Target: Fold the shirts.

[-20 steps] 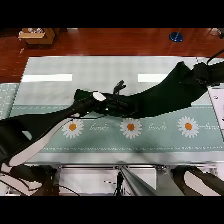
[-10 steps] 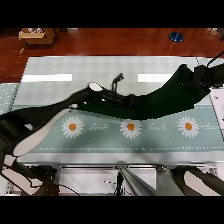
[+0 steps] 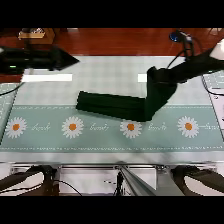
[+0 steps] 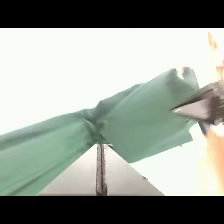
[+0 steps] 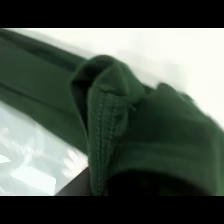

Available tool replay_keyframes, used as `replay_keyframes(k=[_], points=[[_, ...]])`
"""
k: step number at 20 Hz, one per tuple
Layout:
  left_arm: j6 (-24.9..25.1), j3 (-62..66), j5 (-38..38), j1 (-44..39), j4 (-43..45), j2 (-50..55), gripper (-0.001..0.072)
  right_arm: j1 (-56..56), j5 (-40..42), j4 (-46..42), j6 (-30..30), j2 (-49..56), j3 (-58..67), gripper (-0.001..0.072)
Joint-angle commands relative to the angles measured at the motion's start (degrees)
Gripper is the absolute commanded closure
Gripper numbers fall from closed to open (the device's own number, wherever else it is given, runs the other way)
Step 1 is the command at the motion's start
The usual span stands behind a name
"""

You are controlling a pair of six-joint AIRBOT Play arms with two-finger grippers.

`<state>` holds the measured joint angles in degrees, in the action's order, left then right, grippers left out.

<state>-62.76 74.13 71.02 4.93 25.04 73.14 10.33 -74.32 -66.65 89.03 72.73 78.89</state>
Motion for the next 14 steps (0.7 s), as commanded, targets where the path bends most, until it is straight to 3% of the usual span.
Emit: replay_keyframes(k=[1,4,9,10,11,14], points=[[-0.04,0.04,8.61,13.7,1.25,-8.07,0.0685,9.16,12.09,-0.76,6.12,4.92,0.07,0.0692],[-0.09,0.04,9.4,18.05,1.25,-11.3,0.0685,15.72,21.11,0.42,9.05,9.55,0.07,0.0692],[-0.07,0.02,11.21,16.68,1.22,-12.5,0.0685,24.68,33.38,5.25,11.76,17.2,0.07,0.069],[-0.07,0.02,11.34,16.11,1.22,-12.52,0.0684,26.14,36.17,7.5,11.76,18.53,0.07,0.063],[-0.07,-0.07,11.39,15.72,1.22,-12.52,0.0685,27.58,39.26,10.62,11.65,19.69,0.07,0.0504],[0.13,-1.66,11.26,14.8,1.38,-12.5,0.0685,31.34,46.31,17.55,6.14,20.76,0.09,0.0333]])
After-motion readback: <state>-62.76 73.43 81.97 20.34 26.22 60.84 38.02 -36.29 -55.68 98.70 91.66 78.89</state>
